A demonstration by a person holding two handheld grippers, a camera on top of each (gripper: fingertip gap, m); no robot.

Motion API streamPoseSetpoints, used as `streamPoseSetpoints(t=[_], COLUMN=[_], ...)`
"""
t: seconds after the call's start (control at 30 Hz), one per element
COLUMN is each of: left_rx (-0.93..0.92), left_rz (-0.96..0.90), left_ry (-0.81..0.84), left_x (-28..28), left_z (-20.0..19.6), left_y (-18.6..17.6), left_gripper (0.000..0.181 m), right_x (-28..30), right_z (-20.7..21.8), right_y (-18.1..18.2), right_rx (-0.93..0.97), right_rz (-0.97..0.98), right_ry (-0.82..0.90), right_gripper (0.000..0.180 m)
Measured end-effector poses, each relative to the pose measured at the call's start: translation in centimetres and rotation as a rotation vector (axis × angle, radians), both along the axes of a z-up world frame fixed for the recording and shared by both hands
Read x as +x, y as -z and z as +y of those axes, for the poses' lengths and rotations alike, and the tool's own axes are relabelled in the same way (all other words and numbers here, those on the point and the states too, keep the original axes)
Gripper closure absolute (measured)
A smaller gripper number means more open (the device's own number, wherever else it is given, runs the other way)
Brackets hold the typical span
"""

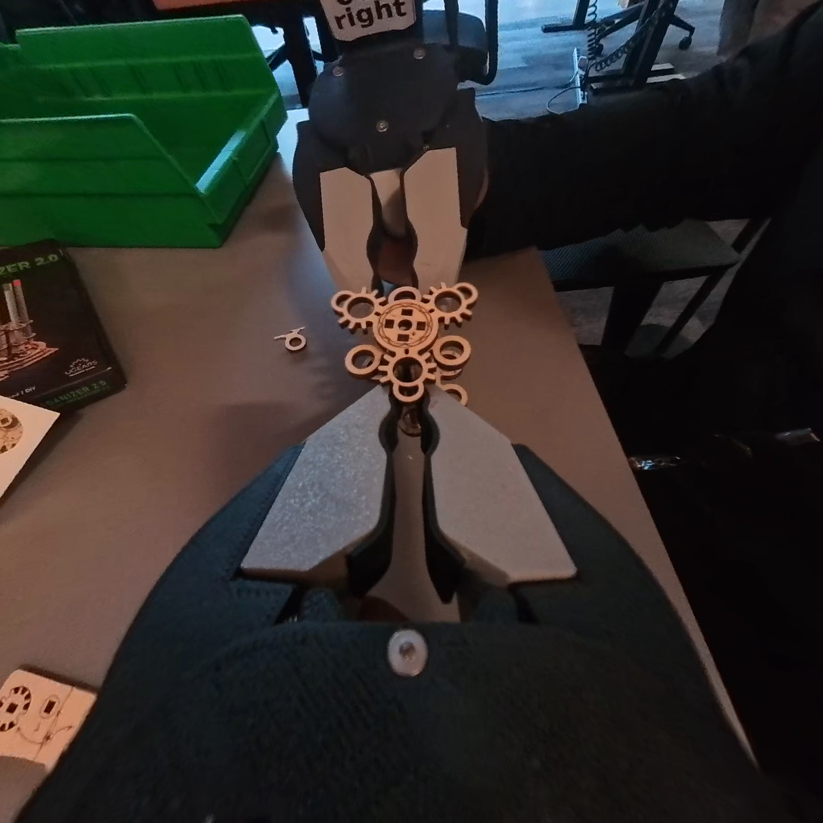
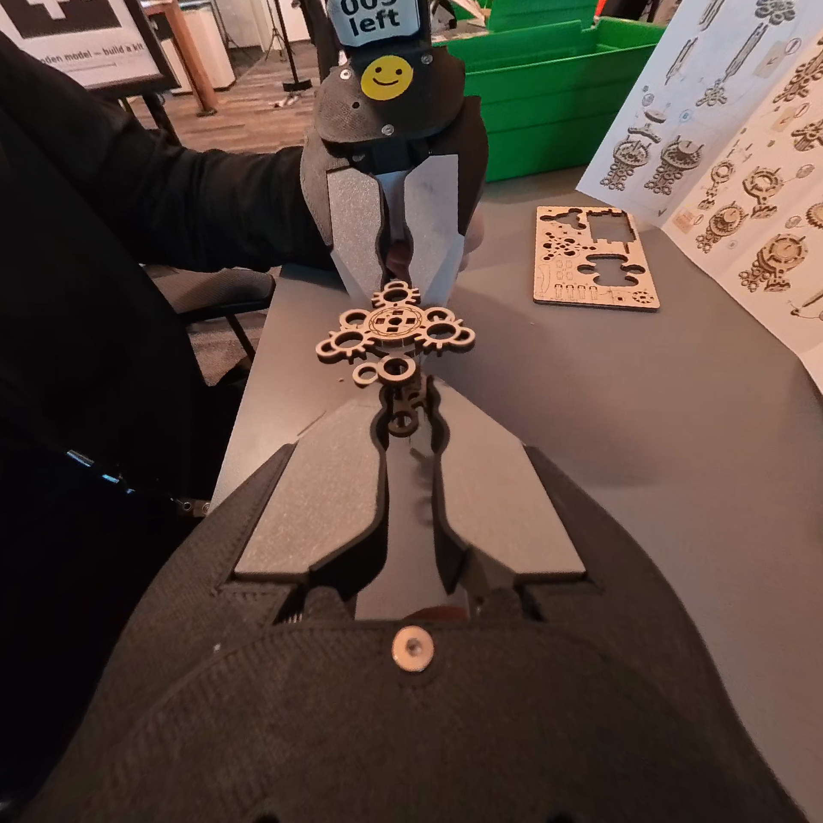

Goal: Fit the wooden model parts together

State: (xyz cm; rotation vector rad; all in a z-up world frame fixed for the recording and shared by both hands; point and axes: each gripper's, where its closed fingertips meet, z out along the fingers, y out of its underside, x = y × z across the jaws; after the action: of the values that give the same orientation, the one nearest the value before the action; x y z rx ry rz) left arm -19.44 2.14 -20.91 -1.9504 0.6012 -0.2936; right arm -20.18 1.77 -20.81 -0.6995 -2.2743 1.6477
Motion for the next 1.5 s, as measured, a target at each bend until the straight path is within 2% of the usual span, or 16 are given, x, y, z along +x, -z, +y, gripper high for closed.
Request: streamPoseSetpoints(t=[0.7, 0.87, 1.13, 1.37, 1.4, 1.43, 1.5], left_rx=[-0.017, -0.019, -0.035, -0.066, -0.064, -0.062, -0.059], left_rz=[-0.013, -0.070, -0.043, -0.056, -0.061, -0.063, -0.058], left_ry=[-0.017, -0.018, -0.027, -0.045, -0.040, -0.036, -0.034], left_x=[-0.2, 0.0, -0.2, -0.6, -0.5, -0.3, -0.3], left_z=[0.1, 0.3, 0.2, 0.1, 0.1, 0.1, 0.2], left_y=[0.3, 0.4, 0.5, 0.5, 0.5, 0.5, 0.5], left_gripper=[0.180, 0.179, 0.179, 0.179, 0.180, 0.180, 0.180], right_x=[-0.1, 0.1, -0.1, -0.3, -0.2, -0.1, 0.1], right_z=[0.0, 0.1, 0.1, 2.1, 2.8, 3.5, 4.9], right_y=[0.2, 0.4, 0.5, -0.1, -0.5, -1.2, -3.2], right_rx=[0.000, -0.002, 0.003, -0.001, -0.007, -0.028, -0.089], right_rz=[-0.027, -0.049, -0.054, -0.012, 0.007, 0.037, 0.094], right_ry=[-0.005, -0.020, -0.014, 0.054, 0.074, 0.090, 0.134], right_gripper=[0.170, 0.171, 0.169, 0.163, 0.166, 0.177, 0.180])
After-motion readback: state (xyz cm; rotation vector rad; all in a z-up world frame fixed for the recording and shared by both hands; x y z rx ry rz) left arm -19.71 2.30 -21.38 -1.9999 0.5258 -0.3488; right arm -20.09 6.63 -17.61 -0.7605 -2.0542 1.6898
